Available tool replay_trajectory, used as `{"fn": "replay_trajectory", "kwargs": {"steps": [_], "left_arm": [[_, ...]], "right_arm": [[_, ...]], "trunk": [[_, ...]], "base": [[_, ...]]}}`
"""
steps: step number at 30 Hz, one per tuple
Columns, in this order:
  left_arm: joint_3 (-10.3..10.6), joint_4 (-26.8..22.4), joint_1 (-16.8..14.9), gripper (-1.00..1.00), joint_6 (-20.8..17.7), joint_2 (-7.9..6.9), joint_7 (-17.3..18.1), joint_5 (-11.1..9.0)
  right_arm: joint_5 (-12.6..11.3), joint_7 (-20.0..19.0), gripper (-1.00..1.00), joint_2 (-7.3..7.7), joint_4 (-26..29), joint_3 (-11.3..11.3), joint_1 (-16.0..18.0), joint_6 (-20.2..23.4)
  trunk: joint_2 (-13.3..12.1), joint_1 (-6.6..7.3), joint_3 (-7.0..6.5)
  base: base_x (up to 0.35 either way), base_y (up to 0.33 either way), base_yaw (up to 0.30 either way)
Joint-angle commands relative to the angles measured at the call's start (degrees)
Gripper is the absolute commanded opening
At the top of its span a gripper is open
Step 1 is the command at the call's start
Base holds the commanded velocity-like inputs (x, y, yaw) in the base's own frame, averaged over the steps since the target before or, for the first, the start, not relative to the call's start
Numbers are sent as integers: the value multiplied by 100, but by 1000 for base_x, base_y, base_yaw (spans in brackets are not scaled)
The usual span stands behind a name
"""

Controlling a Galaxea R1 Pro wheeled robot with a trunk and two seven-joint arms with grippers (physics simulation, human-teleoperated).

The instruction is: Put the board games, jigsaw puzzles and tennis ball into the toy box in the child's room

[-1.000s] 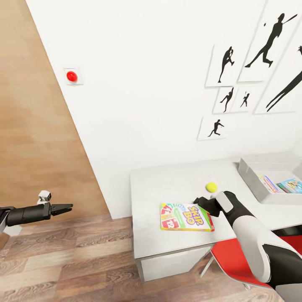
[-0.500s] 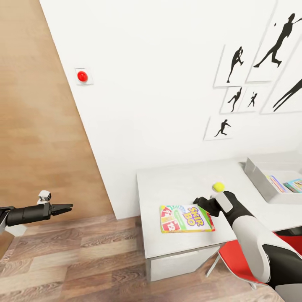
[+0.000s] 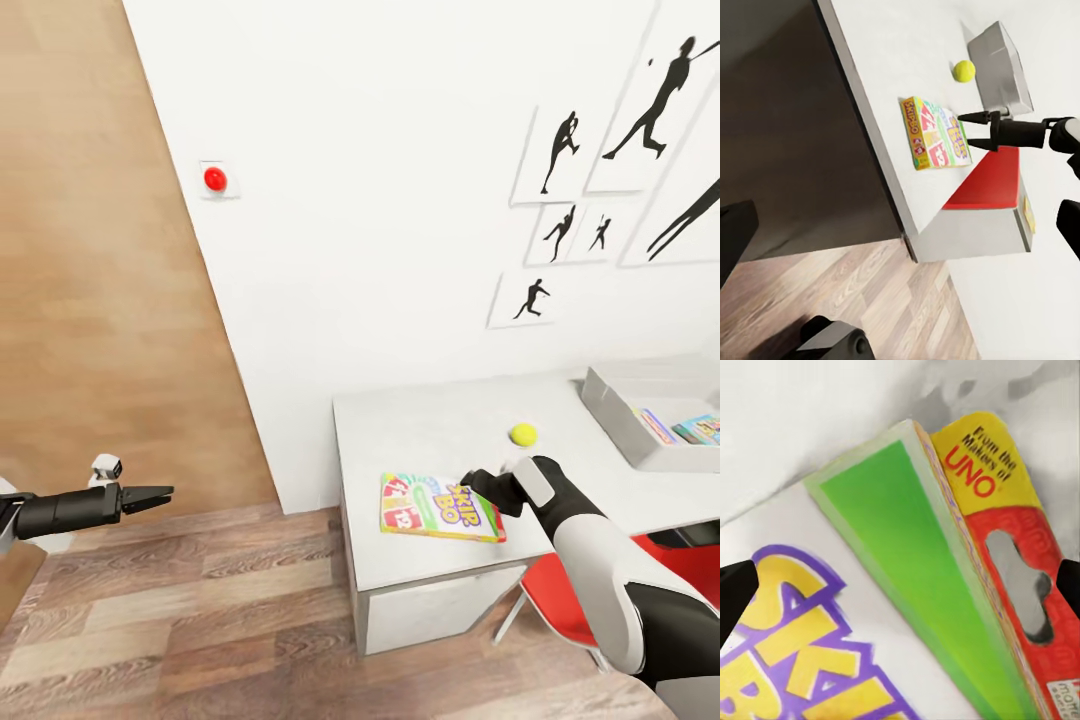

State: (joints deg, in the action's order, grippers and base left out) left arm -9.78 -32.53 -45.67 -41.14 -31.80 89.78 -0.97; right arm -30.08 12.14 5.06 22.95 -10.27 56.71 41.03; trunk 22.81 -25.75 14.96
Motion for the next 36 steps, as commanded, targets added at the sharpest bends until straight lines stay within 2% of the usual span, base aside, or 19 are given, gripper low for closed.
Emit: {"fn": "replay_trajectory", "kwargs": {"steps": [1,12,25,36], "left_arm": [[2,1,-4,100,-61,0,22,0],[3,2,-3,100,-61,1,22,0],[3,1,-4,100,-61,5,22,0],[7,2,-3,100,-61,7,22,0]], "right_arm": [[-77,52,100,-3,10,-20,3,14],[-71,52,100,-7,8,-19,5,4],[-68,54,100,-14,8,-11,5,1],[-68,52,100,-14,8,-11,4,1]], "trunk": [[11,-3,11],[11,-3,11],[11,-3,11],[11,-3,11]], "base": [[-47,204,0],[20,104,0],[3,247,0],[30,65,0]]}}
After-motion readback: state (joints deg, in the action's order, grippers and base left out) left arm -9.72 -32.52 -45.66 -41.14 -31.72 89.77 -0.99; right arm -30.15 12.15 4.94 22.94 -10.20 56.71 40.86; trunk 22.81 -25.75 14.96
